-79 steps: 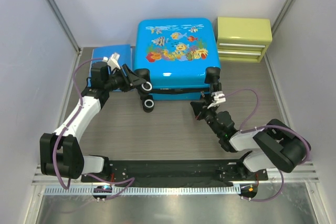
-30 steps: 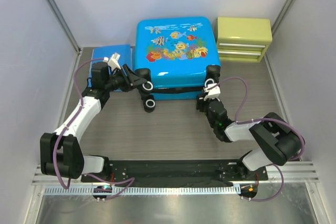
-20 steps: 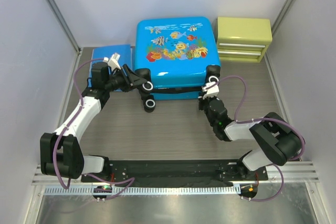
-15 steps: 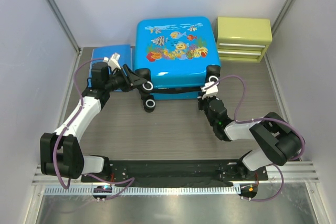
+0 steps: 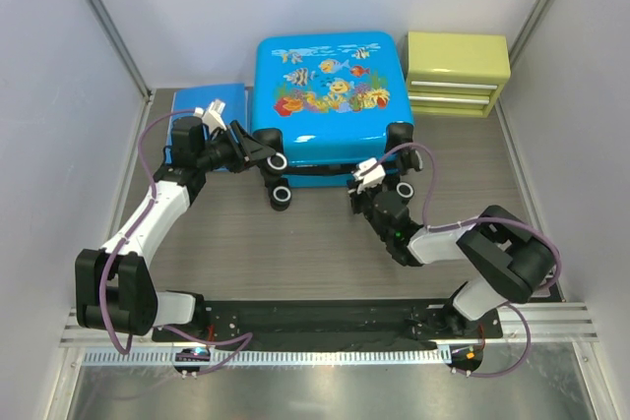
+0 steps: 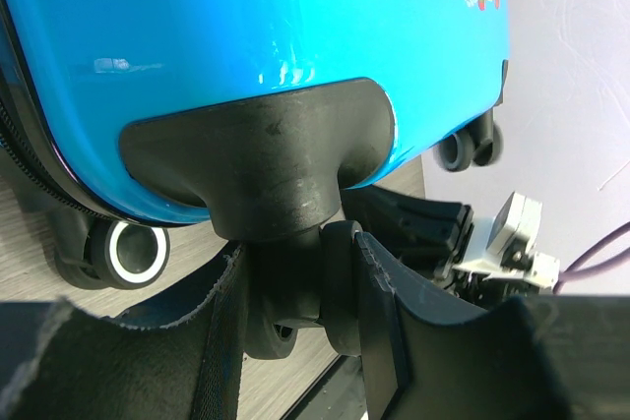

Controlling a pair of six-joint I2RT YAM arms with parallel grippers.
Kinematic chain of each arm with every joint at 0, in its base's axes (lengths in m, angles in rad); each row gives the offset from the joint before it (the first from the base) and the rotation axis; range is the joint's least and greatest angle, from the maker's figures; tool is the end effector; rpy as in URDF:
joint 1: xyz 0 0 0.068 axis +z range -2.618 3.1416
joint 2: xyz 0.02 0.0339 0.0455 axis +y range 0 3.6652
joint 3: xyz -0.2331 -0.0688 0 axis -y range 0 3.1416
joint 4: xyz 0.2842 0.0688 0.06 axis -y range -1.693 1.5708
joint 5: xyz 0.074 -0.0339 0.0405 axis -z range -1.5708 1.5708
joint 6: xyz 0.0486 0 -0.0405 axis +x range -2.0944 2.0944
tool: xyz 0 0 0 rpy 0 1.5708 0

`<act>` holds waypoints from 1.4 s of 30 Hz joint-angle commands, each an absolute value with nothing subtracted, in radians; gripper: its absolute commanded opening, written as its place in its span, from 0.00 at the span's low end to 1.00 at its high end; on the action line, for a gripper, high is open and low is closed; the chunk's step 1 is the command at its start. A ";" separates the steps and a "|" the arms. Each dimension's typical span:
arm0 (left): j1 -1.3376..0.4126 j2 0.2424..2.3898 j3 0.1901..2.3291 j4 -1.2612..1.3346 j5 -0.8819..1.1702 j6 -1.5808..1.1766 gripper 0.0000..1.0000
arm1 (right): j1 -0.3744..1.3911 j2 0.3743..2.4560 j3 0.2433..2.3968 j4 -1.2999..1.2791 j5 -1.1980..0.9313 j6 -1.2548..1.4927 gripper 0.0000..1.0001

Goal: Pack the luggage
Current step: Zip the luggage at the center of the board.

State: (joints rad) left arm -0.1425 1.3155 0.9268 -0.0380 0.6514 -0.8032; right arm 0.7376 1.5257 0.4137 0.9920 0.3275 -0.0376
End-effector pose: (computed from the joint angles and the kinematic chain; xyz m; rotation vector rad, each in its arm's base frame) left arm 0.3417 -0.0788 0.2402 -0.2468 2.1136 -1.2349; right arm 0.2387 0.1958 0.1038 -0.4053 1.6412 0.2489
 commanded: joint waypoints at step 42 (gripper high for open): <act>-0.120 1.275 0.974 0.117 0.753 -0.782 0.00 | 0.595 1.115 0.433 0.399 0.411 0.203 0.84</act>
State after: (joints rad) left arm -0.1360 1.3155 0.9264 -0.0418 0.6617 -0.8005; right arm 0.5987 1.1709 0.4839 0.3798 0.3096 0.1722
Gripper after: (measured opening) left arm 0.425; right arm 0.846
